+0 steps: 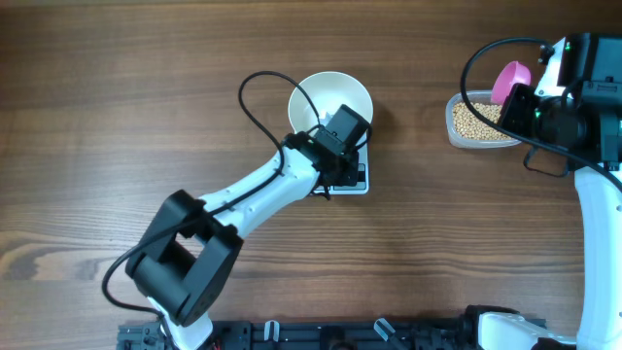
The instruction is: Scoop item into bowl and weigh 150g on scale
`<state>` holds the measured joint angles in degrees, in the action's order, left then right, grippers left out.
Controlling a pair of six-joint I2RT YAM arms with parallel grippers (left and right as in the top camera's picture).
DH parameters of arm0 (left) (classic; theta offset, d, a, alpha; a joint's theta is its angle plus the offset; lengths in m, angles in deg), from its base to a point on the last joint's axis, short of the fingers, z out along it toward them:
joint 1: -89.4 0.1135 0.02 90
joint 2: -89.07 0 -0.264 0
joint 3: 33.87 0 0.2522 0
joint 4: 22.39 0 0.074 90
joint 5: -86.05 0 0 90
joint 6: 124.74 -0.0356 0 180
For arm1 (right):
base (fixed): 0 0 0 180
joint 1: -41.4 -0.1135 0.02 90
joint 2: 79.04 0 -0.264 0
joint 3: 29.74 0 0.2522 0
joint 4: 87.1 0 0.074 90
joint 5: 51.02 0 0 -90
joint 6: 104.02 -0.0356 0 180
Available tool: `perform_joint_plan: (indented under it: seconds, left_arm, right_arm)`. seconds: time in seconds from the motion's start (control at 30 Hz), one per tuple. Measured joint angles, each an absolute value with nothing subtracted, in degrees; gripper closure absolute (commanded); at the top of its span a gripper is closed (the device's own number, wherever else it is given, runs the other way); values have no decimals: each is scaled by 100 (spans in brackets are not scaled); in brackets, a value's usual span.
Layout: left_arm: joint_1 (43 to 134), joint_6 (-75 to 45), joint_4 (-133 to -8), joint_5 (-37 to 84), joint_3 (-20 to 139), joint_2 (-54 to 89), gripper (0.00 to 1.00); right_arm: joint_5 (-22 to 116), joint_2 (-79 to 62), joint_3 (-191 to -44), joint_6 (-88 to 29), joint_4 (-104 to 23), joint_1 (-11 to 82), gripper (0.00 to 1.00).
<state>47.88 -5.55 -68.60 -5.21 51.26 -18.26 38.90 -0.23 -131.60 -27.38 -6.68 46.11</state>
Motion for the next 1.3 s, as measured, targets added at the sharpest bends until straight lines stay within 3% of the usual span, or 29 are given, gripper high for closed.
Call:
perform_joint_plan:
  seconds: [1.3]
  left_arm:
    - [4674, -555, -6692, -923, 5098, -2211, 96]
  right_arm:
    - [3890, -23, -13160, -2738, -697, 4611, 96]
